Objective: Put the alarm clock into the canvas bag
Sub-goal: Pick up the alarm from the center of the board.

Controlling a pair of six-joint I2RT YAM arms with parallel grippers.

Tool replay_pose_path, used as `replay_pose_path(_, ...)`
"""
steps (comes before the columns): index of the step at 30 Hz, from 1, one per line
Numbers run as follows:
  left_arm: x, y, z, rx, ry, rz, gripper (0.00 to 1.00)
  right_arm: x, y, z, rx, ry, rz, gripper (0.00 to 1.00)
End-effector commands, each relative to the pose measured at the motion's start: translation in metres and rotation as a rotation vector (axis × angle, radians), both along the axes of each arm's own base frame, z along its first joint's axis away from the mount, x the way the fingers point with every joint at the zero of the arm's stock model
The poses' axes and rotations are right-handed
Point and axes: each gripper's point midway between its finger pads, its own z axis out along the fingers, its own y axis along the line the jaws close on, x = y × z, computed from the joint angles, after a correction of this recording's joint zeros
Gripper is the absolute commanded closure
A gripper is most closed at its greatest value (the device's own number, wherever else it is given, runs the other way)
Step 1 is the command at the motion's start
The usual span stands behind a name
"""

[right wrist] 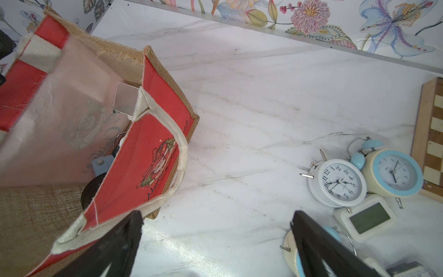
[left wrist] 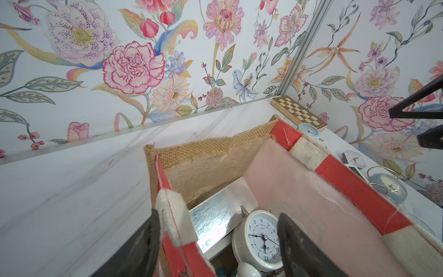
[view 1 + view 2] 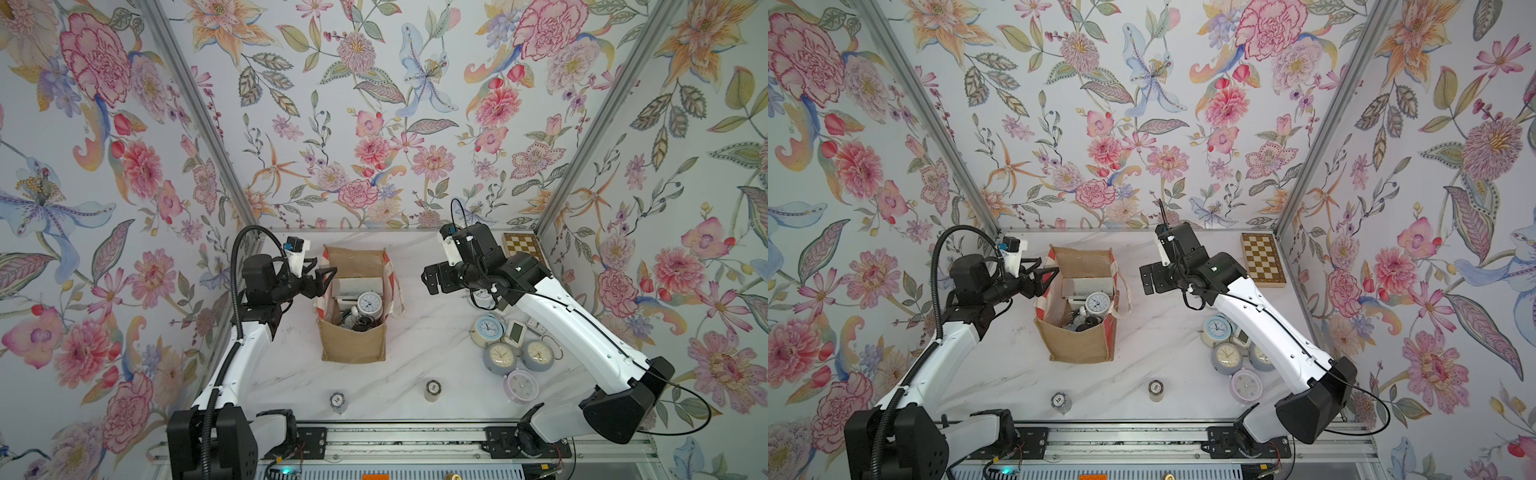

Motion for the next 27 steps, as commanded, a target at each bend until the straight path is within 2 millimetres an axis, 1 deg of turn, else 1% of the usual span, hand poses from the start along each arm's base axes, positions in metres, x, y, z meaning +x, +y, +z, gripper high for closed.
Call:
replay_pose_path(1, 0.006, 0.014, -0.008, 0.047, 0.028, 0.079, 0.23, 0.000, -0.004, 0.012, 0.029, -0.026, -0.020, 0.01)
replay_pose_path(3, 0.012, 0.026, -0.022, 0.102, 0.082, 0.138, 0.27, 0.000, -0.004, 0.013, 0.031, -0.027, -0.021, 0.01)
replay_pose_path(4, 0.014, 0.027, -0.028, 0.113, 0.105, 0.145, 0.29, 0.000, -0.003, 0.013, 0.033, -0.027, -0.020, 0.01)
replay_pose_path(6, 0.014, 0.025, -0.031, 0.105, 0.119, 0.132, 0.32, 0.001, -0.003, 0.014, 0.034, -0.030, -0.023, 0.01)
replay_pose_path(8, 0.013, 0.021, -0.028, 0.082, 0.115, 0.105, 0.37, 0.001, -0.004, 0.015, 0.032, -0.035, -0.026, 0.01)
replay_pose_path(12, 0.012, 0.020, -0.021, 0.033, 0.094, 0.081, 0.59, 0.004, -0.011, 0.014, 0.007, -0.049, -0.050, 0.01)
replay_pose_path(16, 0.011, 0.023, -0.019, 0.033, 0.083, 0.091, 0.75, 0.008, -0.028, 0.005, -0.050, -0.063, -0.108, 0.01)
replay_pose_path(17, 0.011, 0.023, -0.019, 0.035, 0.081, 0.095, 0.78, 0.009, -0.031, 0.000, -0.064, -0.064, -0.119, 0.01)
replay_pose_path(18, 0.011, 0.024, -0.018, 0.039, 0.077, 0.098, 0.81, 0.015, -0.046, -0.003, -0.077, -0.066, -0.167, 0.01)
replay_pose_path(21, 0.010, 0.024, -0.019, 0.039, 0.077, 0.099, 0.87, 0.019, -0.066, -0.018, -0.098, -0.061, -0.236, 0.01)
replay_pose_path(25, 0.010, 0.024, -0.019, 0.038, 0.076, 0.094, 0.92, 0.020, -0.092, -0.049, -0.098, -0.017, -0.314, 0.01)
replay_pose_path(27, 0.010, 0.023, -0.019, 0.037, 0.075, 0.091, 0.95, 0.019, -0.104, -0.070, -0.093, 0.029, -0.348, 0.01)
